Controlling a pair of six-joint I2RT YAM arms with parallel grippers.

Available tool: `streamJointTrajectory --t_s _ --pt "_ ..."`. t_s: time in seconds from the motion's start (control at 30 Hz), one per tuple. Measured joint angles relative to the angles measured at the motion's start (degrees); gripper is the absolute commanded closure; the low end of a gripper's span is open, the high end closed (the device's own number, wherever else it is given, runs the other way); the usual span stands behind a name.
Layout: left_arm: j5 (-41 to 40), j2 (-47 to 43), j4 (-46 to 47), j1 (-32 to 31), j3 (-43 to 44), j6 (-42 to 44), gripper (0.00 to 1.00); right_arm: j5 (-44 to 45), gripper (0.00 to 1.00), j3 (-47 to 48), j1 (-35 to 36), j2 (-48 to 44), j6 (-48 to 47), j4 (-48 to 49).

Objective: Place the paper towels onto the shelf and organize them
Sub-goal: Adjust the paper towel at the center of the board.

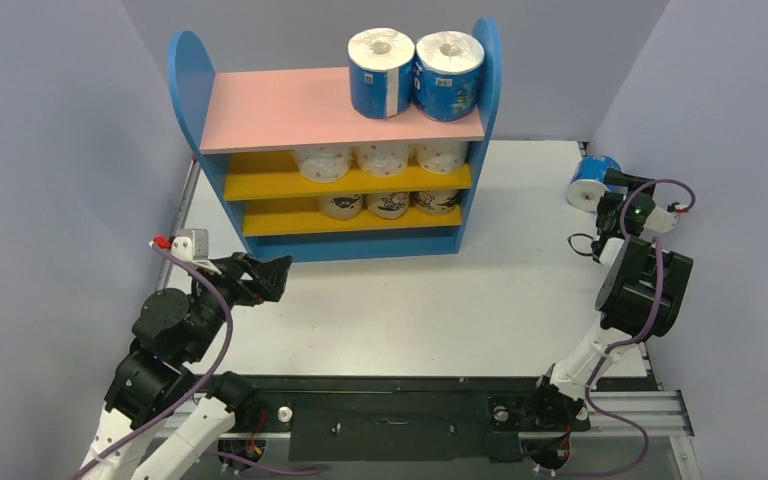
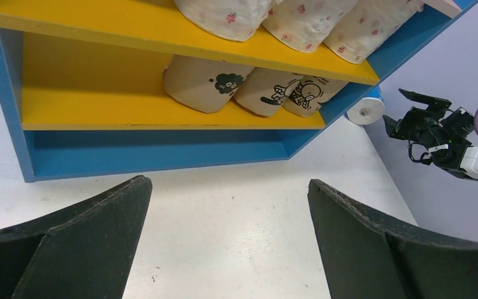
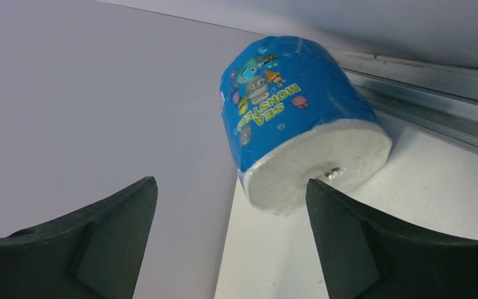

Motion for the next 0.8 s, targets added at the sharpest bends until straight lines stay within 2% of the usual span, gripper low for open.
streamJointTrajectory --t_s 0.23,0.8 --pt "-2.38 -4.24 1.9 0.0 -4.0 0.98 0.04 -2.47 0.15 4.94 0.15 5.73 -0.02 1.84" --pt "-4.57 -5.07 4.96 0.0 -7.23 2.45 0.04 -2.21 0.14 9.99 3.5 9.27 0.92 0.13"
